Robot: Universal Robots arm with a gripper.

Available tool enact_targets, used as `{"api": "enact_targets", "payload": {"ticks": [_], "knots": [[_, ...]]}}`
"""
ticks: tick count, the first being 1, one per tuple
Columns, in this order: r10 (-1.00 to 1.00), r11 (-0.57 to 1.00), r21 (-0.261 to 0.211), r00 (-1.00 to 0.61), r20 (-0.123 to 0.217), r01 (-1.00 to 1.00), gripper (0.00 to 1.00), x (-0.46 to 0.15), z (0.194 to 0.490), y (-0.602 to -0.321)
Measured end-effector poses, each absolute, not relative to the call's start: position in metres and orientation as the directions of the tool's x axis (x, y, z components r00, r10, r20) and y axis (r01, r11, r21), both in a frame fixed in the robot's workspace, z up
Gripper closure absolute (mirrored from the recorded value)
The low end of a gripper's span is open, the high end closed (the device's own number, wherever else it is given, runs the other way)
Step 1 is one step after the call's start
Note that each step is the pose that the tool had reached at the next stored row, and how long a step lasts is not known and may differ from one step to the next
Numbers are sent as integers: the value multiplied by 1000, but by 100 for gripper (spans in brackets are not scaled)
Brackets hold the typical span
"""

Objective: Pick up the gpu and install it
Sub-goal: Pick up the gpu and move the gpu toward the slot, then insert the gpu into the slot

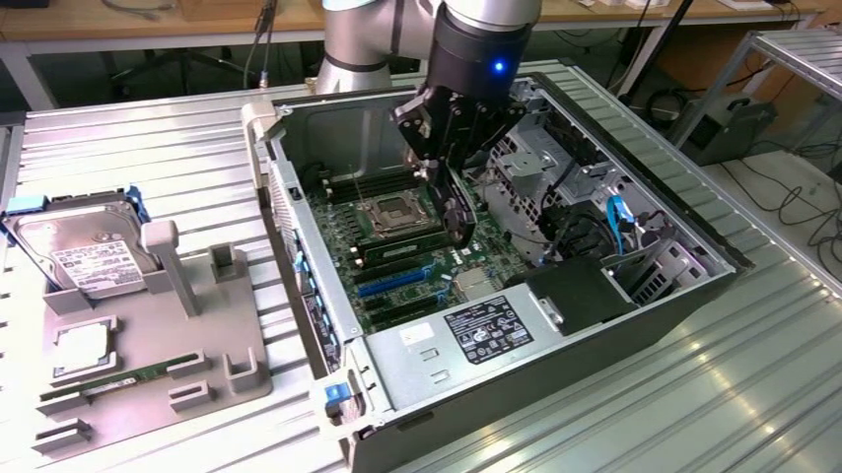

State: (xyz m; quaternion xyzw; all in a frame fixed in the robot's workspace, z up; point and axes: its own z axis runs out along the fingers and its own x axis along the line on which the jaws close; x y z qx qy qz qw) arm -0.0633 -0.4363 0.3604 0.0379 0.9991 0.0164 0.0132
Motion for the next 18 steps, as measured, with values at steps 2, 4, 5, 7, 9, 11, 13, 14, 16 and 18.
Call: {"api": "enact_targets", "payload": {"ticks": [2,4,5,7,9,11,13,14,16,18], "knots": [[76,997,34,-997,-25,75,74,-63,360,-436],[76,997,34,-997,-25,75,74,-63,360,-436],[76,997,34,-997,-25,75,74,-63,360,-436],[76,997,34,-997,-25,75,74,-63,360,-436],[76,997,34,-997,-25,75,74,-63,360,-436],[76,997,34,-997,-25,75,74,-63,360,-436],[76,997,34,-997,-25,75,74,-63,360,-436],[73,997,34,-997,-25,72,74,-63,360,-436],[63,998,34,-998,-25,62,74,-63,360,-436],[47,998,34,-999,-25,46,74,-63,360,-436]]}}
